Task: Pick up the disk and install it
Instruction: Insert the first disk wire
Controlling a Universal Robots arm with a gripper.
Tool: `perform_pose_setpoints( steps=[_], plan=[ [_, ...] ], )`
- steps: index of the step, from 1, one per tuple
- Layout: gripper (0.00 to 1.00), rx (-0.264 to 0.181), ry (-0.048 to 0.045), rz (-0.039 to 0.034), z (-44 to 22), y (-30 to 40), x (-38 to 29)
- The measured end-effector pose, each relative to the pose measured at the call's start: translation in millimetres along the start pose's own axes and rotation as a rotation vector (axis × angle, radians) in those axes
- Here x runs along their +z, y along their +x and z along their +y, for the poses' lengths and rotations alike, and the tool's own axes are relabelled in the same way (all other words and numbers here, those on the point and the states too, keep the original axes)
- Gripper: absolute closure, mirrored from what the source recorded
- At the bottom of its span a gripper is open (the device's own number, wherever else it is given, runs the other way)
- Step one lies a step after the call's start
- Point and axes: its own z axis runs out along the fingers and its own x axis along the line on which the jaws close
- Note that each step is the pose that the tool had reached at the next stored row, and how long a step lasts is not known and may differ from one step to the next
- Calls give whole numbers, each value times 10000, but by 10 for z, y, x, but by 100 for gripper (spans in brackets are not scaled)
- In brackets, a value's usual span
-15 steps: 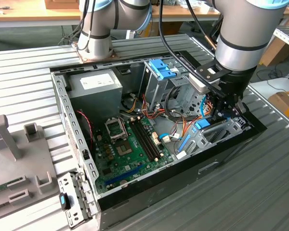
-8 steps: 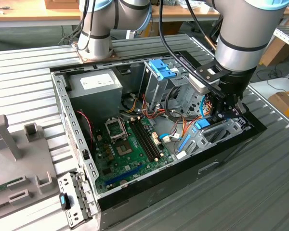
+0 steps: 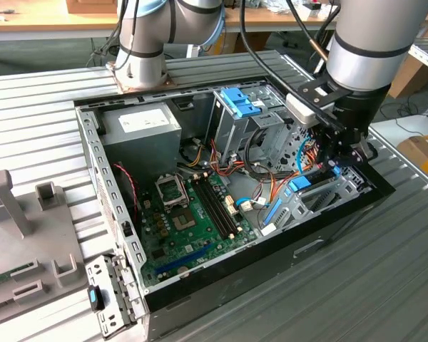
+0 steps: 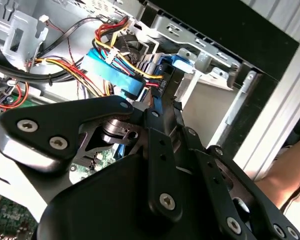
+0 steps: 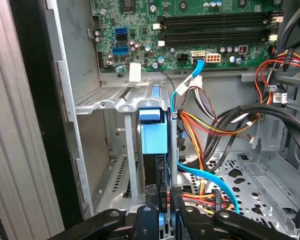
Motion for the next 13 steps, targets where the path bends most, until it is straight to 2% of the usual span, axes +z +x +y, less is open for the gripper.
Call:
perform_pose_setpoints(
  steps=[3,5,11,12,13],
  plan=[
    [76,0,0,-1,-21,3,-67],
    [76,0,0,0,-47,8,-150],
    [76,1,-1,-1,-49,8,-157],
    [76,-5,-48,3,-57,3,-156],
    [76,-13,-242,12,-75,-2,-149]
  ],
)
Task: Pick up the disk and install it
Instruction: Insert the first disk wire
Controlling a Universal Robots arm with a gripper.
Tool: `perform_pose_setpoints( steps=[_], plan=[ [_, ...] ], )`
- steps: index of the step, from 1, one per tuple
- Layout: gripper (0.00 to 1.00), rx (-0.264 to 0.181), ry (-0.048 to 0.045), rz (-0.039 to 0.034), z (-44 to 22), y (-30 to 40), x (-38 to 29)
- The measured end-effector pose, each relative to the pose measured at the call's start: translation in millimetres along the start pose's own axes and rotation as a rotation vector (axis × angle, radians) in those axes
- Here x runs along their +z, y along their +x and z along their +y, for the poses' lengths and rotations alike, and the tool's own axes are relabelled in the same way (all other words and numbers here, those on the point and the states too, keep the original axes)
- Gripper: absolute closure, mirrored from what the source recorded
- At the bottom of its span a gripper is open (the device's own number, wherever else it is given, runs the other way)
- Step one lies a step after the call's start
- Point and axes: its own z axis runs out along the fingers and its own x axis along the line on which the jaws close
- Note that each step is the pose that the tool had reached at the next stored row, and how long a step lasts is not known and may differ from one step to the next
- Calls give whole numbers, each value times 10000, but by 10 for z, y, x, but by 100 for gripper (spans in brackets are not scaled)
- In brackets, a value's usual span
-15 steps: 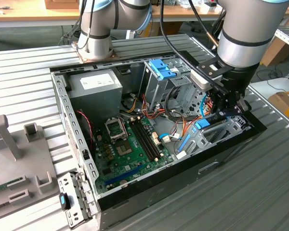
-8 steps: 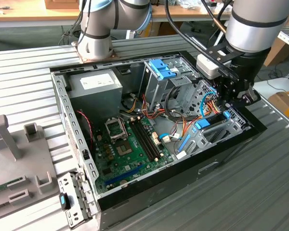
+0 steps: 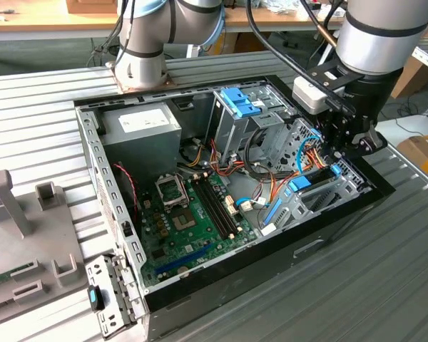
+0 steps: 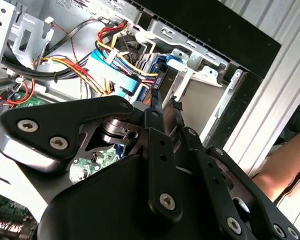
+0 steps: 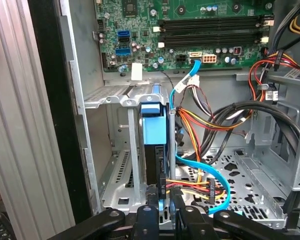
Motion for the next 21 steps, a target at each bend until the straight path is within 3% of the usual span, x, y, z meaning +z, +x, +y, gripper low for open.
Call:
perform_pose_setpoints(
  steps=[1,2,3,6,10,15,19,21],
  plan=[
    [76,-9,-171,11,-14,-7,4],
    [76,-28,-482,40,-39,-15,10],
    [76,-40,-695,59,-55,-21,14],
    [76,-57,-972,71,-68,-23,16],
    [76,-58,-998,72,-51,-22,12],
    [76,-52,-999,45,49,-30,-23],
    [76,-46,-1001,18,45,-131,-133],
    [76,-44,-1002,8,40,-157,-156]
  ],
)
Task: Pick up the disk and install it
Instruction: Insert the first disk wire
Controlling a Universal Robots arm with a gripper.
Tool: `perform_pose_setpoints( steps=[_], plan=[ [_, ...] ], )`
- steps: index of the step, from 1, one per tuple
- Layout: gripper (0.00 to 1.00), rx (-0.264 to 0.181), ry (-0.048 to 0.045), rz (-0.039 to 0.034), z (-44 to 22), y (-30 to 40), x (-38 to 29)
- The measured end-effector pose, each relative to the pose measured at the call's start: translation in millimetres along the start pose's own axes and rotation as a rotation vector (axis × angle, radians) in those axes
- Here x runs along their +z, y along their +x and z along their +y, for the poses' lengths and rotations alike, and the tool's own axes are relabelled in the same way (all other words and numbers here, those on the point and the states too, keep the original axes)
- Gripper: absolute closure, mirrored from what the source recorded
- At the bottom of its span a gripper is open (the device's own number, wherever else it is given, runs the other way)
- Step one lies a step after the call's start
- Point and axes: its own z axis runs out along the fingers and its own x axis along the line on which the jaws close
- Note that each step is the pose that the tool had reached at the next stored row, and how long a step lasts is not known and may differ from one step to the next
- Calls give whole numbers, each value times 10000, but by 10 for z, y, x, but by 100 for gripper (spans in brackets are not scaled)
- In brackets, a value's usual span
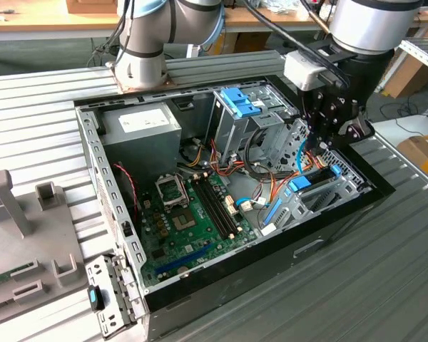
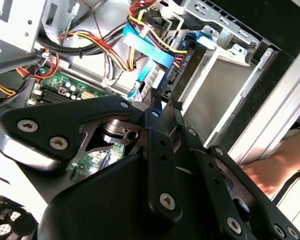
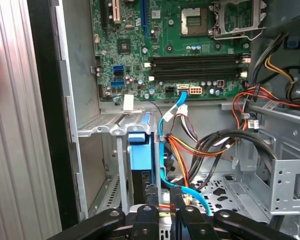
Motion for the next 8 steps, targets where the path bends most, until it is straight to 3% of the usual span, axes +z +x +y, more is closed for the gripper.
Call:
perform_pose_setpoints(
  steps=[5,7,8],
  plan=[
    [76,6,-3,-40,-11,-70,-118],
    [76,10,-3,-40,-15,-71,-130],
    [76,47,-16,-30,-59,-79,-124]
  ],
)
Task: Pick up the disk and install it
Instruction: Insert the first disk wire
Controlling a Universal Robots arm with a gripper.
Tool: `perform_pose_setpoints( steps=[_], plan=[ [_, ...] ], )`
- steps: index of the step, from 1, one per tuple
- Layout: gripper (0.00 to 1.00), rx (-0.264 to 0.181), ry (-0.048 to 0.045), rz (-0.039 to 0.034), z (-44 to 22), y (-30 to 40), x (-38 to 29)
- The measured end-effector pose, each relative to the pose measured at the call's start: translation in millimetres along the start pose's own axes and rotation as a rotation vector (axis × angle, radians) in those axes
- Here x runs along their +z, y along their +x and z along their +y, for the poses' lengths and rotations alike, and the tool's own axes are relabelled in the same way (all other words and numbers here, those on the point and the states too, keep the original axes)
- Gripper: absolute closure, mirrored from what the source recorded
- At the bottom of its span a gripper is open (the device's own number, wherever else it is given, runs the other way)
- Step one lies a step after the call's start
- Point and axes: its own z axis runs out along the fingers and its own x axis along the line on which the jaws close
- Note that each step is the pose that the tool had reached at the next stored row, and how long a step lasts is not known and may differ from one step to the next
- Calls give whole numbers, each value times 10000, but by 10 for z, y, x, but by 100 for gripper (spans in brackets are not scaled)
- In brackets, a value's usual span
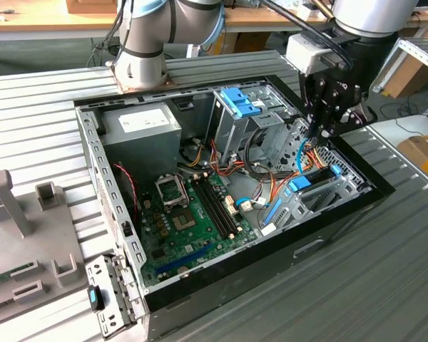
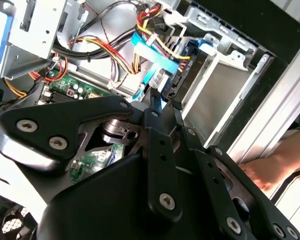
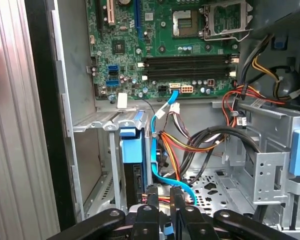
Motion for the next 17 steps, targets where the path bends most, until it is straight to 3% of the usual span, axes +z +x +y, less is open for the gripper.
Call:
perform_pose_setpoints(
  steps=[3,6,7,9,11,12,13,15,17],
  plan=[
    [76,417,-36,77,-16,-17,3],
    [76,429,-37,81,-16,-17,3],
    [76,424,-98,88,-35,-20,5],
    [76,400,-532,146,-126,-29,21],
    [76,390,-707,176,-167,-34,29],
    [76,380,-868,203,-205,-38,35],
    [76,363,-1096,238,-257,-46,44],
    [76,350,-1266,288,-291,-58,49],
    [76,344,-1315,305,-301,-61,51]
  ],
)
